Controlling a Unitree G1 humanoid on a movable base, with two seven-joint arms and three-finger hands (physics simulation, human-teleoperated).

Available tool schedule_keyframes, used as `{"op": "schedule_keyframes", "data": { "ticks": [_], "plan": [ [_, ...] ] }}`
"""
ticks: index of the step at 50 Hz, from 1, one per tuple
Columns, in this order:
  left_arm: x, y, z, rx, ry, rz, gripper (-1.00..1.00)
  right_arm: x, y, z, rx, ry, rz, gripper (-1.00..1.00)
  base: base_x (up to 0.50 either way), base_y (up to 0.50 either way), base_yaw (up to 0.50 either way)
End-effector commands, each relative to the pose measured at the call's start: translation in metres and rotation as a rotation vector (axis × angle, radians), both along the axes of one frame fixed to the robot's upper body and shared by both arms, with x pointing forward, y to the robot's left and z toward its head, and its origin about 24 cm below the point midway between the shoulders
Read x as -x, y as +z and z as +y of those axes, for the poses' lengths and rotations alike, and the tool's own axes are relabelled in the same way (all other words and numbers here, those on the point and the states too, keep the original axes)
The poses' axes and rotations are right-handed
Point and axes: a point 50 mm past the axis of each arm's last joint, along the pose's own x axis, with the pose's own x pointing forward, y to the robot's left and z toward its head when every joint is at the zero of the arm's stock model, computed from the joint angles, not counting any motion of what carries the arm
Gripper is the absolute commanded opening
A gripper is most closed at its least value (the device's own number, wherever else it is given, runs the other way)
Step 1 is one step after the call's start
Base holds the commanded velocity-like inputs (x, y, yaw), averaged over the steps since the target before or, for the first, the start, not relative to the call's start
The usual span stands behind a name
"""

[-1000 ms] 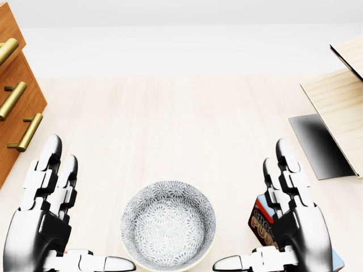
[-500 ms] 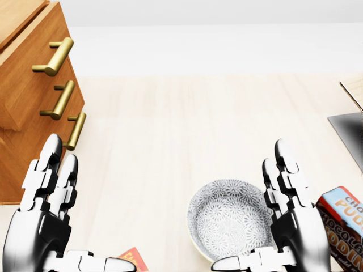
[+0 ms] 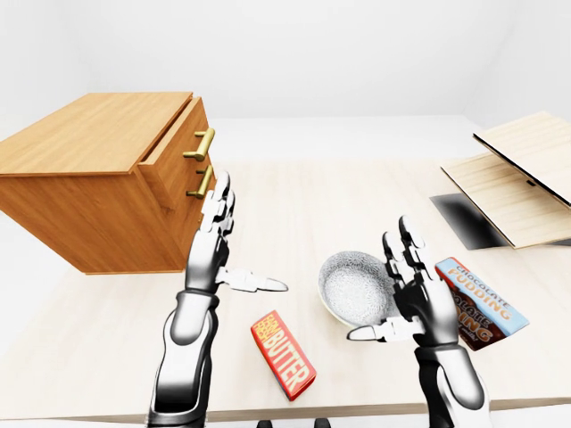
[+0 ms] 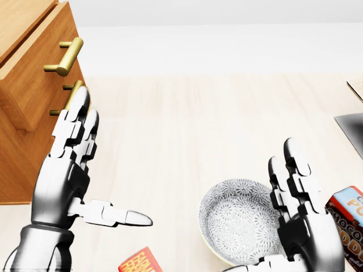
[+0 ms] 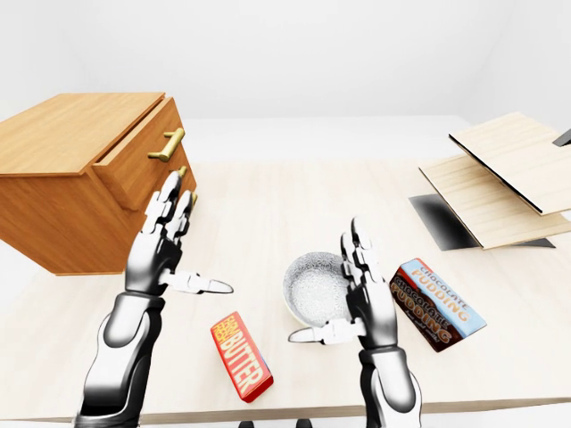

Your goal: Close the top drawer of the cabinet and put the bowl on top of it.

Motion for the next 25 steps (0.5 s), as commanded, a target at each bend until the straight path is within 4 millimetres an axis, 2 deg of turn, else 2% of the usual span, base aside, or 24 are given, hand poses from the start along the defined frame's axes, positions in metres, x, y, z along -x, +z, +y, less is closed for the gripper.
{"op": "schedule_keyframes", "data": {
  "ticks": [1, 11, 12, 14, 25],
  "plan": [
    [-0.026, 0.031, -0.008, -0.041, -0.028, -0.112, 1.0, 0.006, 0.005, -0.004, -0.009, 0.002, -0.028, 1.0, 0.0, 0.0, 0.0],
    [-0.029, 0.037, -0.008, -0.044, -0.028, -0.133, 1.0, 0.006, 0.006, -0.005, -0.009, -0.001, -0.03, 1.0, 0.0, 0.0, 0.0],
    [-0.032, 0.045, -0.008, -0.042, -0.035, -0.164, 1.0, 0.007, 0.006, -0.005, -0.01, 0.001, -0.031, 1.0, 0.0, 0.0, 0.0],
    [-0.034, 0.047, -0.01, -0.044, -0.043, -0.168, 1.0, 0.007, 0.007, -0.005, -0.01, 0.001, -0.031, 1.0, 0.0, 0.0, 0.0],
    [-0.048, 0.043, -0.012, -0.054, -0.084, -0.127, 1.0, 0.007, 0.007, -0.004, -0.013, 0.009, -0.029, 1.0, 0.0, 0.0, 0.0]
  ]
}}
